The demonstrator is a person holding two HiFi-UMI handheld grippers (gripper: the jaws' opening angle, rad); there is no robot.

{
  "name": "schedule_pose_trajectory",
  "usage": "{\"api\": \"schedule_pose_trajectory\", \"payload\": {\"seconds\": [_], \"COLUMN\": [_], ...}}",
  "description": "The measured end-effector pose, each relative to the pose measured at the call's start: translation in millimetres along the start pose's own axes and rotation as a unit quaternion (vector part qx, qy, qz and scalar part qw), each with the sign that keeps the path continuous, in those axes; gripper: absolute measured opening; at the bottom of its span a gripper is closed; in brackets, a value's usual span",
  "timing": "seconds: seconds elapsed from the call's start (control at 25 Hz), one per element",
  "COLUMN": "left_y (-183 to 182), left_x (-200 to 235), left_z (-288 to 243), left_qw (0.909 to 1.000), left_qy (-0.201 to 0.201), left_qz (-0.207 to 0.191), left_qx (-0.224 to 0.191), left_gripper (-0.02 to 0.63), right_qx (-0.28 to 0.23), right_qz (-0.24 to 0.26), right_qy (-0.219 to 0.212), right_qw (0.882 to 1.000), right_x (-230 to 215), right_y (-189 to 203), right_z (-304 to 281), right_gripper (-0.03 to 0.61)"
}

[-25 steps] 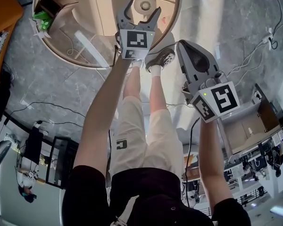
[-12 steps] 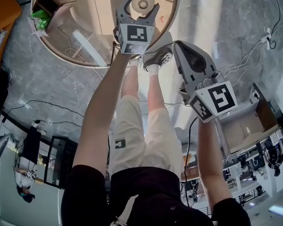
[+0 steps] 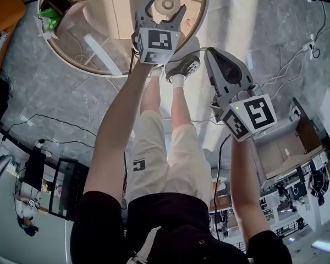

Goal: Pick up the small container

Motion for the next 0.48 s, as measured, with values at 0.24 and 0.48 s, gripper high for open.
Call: {"api": "schedule_pose_trajectory", "payload": {"seconds": [0.24, 0.48], "left_y": [-28.9, -60.0], "left_x": [1.6, 5.1], "left_z": [23.8, 69.1], "left_qw": [0.9996, 0.9994], "left_qy": [0.004, 0.021], "left_qz": [0.010, -0.010], "left_qx": [-0.027, -0.027], "left_gripper": [0.348, 0.349], "right_qx": [-0.004, -0.020], "right_qz": [0.013, 0.025], "right_qy": [0.000, 0.009], "right_qw": [1.000, 0.999], "right_x": [14.6, 40.8], "right_y": [-15.2, -45.3], "right_z": [11.8, 39.4], "right_gripper": [0.003, 0.003]}}
Point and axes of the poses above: the fingertips, and each gripper's own axes: z backward along the fingers, x to its left, y out of its underside, the point moved 8 cm from there along z, backward along the fingers, and after that the axes turned 1 degree about x, right-handed, at the moved point
